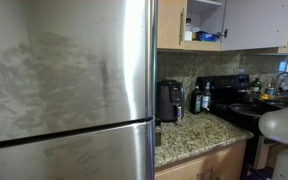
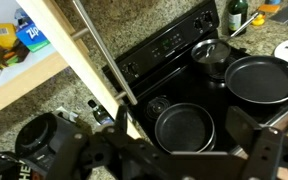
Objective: Pick up the bottle with white objects and put it in the open kitchen unit and close it
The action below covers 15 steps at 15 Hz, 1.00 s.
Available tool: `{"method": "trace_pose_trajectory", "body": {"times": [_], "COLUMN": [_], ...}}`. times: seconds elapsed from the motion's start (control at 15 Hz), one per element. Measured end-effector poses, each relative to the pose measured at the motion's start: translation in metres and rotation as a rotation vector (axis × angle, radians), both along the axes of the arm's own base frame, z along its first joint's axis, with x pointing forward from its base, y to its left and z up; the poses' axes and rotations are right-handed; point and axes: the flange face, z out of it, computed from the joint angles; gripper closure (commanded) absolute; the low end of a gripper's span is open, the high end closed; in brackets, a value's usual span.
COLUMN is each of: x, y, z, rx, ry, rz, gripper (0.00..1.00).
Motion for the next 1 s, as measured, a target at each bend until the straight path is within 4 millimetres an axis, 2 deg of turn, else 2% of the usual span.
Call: {"method": "trace_pose_trajectory", "body": {"times": [0.2,0.4,0.8,1.0], "x": [0.027,0.035,0.039,0.064], "y": [-0.024,-0.046,-0.04,-0.04], "z": [-0.005,-0.019,-0.016,-0.02], "rx": [0.075,0.133,0.124,0.137], "ry": [-0.079,-0.098,-0.09,-0.061], "rz": [0.005,-0.013,0.002,0.044], "gripper": [0.0,0.0,0.0,0.0]}}
